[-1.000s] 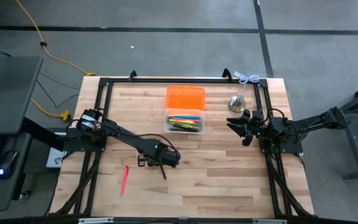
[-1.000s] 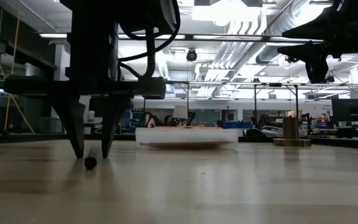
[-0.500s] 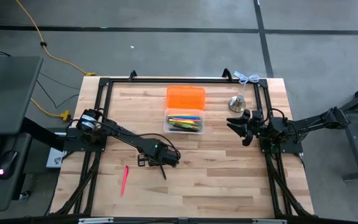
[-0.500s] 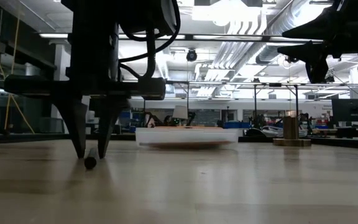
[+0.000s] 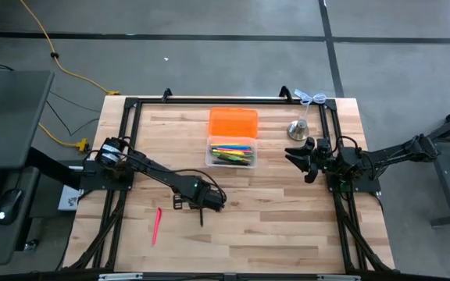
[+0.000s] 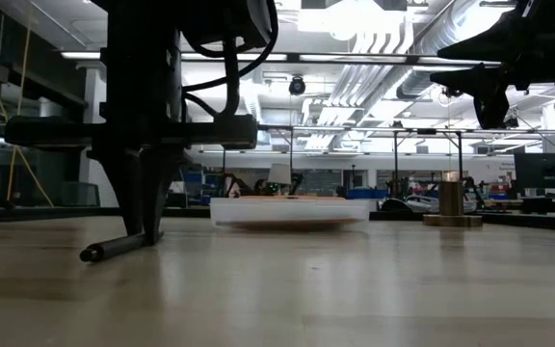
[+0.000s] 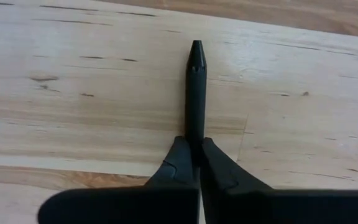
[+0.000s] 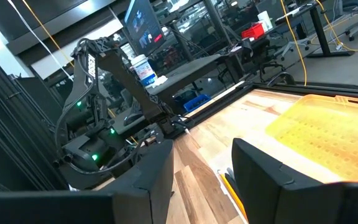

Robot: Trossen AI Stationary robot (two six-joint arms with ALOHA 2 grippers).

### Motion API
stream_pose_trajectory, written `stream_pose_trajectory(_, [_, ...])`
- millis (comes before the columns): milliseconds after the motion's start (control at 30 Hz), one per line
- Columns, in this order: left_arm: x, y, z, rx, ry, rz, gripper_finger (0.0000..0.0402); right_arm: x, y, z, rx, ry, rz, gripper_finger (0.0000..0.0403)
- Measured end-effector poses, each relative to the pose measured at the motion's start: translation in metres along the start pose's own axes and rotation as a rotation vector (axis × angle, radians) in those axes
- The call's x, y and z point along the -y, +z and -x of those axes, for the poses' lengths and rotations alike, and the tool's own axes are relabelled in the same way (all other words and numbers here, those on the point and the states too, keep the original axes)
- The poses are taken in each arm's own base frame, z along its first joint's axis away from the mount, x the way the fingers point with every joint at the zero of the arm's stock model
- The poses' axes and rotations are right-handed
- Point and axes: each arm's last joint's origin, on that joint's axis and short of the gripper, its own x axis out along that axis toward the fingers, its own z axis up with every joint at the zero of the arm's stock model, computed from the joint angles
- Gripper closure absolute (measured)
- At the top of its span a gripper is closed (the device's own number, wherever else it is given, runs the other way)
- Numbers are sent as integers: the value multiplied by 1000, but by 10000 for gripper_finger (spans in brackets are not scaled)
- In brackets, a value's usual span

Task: Pick & place school supplies into a supply box
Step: Put the black pen into the orange supply box

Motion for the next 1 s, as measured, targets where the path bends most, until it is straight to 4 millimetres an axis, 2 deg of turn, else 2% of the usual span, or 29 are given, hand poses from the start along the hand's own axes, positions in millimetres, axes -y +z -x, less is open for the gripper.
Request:
stream_pose_trajectory(300, [3,-1,5,2,3,-57,379,0,0,0,0,0,5,263])
stream_pose_trajectory(567, [11,-2,19,31,21,-154,376,0,0,0,0,0,7,263])
stream_pose_trajectory(833, [18,-4,42,24,-33,-244,379,0,0,0,0,0,6,263])
stream_pose_trajectory(1000, [20,-3,63,27,-104,-337,381,0,0,0,0,0,3,263])
